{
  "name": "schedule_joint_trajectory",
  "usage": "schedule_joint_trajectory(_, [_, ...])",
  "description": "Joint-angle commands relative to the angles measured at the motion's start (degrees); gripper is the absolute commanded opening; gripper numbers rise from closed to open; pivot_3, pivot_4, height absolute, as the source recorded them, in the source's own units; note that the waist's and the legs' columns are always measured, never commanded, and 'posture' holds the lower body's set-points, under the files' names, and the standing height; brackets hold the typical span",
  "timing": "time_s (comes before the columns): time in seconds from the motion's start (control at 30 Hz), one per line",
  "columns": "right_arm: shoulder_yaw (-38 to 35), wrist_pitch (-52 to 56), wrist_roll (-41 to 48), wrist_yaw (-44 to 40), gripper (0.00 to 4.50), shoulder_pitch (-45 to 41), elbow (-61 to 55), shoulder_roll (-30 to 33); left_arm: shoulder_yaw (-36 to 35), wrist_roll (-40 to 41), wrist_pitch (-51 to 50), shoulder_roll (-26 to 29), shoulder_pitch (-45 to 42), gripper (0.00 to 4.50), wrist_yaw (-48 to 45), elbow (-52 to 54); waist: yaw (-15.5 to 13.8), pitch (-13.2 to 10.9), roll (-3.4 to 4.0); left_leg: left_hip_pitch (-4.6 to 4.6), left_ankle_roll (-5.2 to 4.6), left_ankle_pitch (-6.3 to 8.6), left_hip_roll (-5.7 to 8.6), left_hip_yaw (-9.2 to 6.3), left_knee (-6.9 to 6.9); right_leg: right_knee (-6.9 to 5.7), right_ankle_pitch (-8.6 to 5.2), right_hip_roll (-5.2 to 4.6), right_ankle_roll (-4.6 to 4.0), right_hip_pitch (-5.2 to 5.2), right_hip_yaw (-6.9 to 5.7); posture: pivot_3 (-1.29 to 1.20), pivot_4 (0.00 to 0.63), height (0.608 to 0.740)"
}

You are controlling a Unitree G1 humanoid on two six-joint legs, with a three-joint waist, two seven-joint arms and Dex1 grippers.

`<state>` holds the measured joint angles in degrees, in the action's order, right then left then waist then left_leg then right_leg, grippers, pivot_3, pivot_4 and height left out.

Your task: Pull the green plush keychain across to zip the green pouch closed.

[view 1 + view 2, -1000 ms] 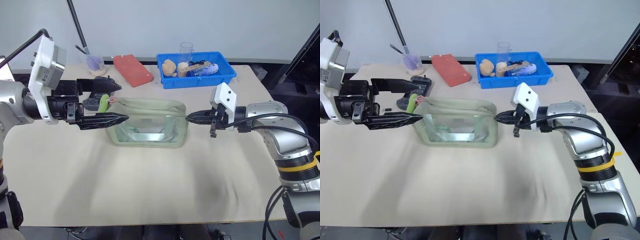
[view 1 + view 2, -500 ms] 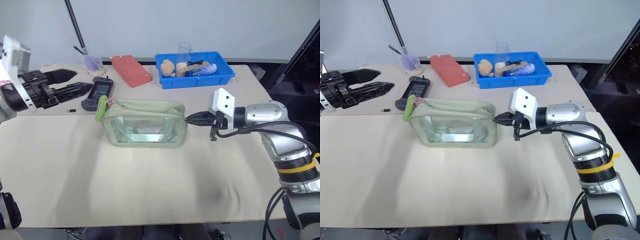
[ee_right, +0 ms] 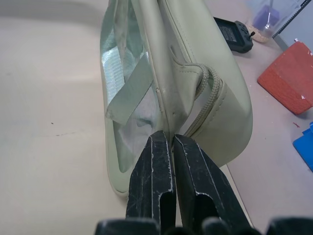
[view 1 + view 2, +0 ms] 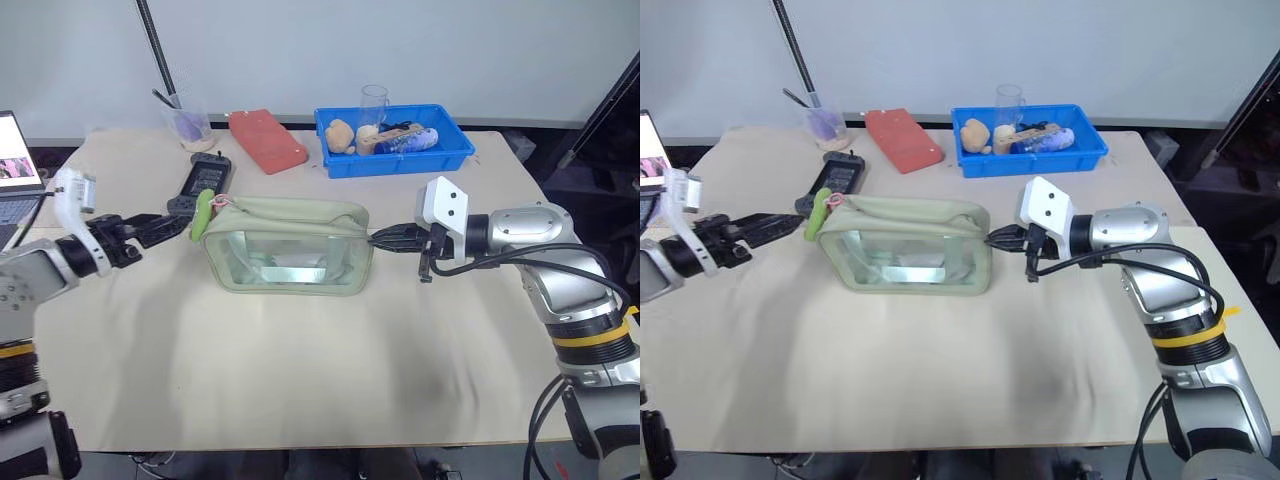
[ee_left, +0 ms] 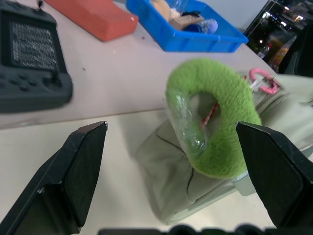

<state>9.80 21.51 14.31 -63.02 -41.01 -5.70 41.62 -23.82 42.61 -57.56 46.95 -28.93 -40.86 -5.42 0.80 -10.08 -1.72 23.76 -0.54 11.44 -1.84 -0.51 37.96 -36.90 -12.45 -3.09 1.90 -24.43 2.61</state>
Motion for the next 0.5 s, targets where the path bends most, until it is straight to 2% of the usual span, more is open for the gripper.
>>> schedule_joint_trajectory(0.03, [-1.15,0.17,0.51,-0.39,0.07,-0.57,-1.66,0.23,-0.71,0.01,1.61,-1.47,-2.51,4.5,2.06,1.0,0.0,0.0,0.0,0.0,0.0,0.0,0.0,0.0,0.0,0.0,0.0,0.0,0.0,0.0,0.0,0.0,0.15,0.74])
schedule_joint_trajectory(0.27, [-1.35,-0.08,0.04,-0.67,0.07,-0.13,-1.51,0.86,-1.67,2.78,-0.32,-4.67,-5.35,4.5,2.25,-0.45,0.03,0.0,-0.01,0.0,0.0,0.0,0.02,0.0,0.0,0.01,0.0,-0.01,0.0,0.01,0.0,0.0,0.15,0.74])
schedule_joint_trajectory(0.37, [-1.41,-0.06,-0.03,-0.6,0.0,-0.07,-1.6,1.02,-1.85,5.19,-1.79,-5.34,-5.81,3.69,0.62,-0.31,0.03,0.0,-0.01,0.0,0.0,0.0,0.02,0.0,0.0,0.01,0.0,-0.01,0.0,0.01,0.0,0.0,0.15,0.74])
schedule_joint_trajectory(0.5, [-1.63,0.21,0.17,-0.5,0.0,-0.23,-1.59,1.12,-1.73,6.75,-1.78,-5.9,-5.76,1.93,0.09,0.45,0.02,0.0,-0.01,0.0,0.0,0.0,0.03,0.0,0.0,0.02,0.0,-0.02,0.0,0.02,0.0,0.0,0.15,0.74])
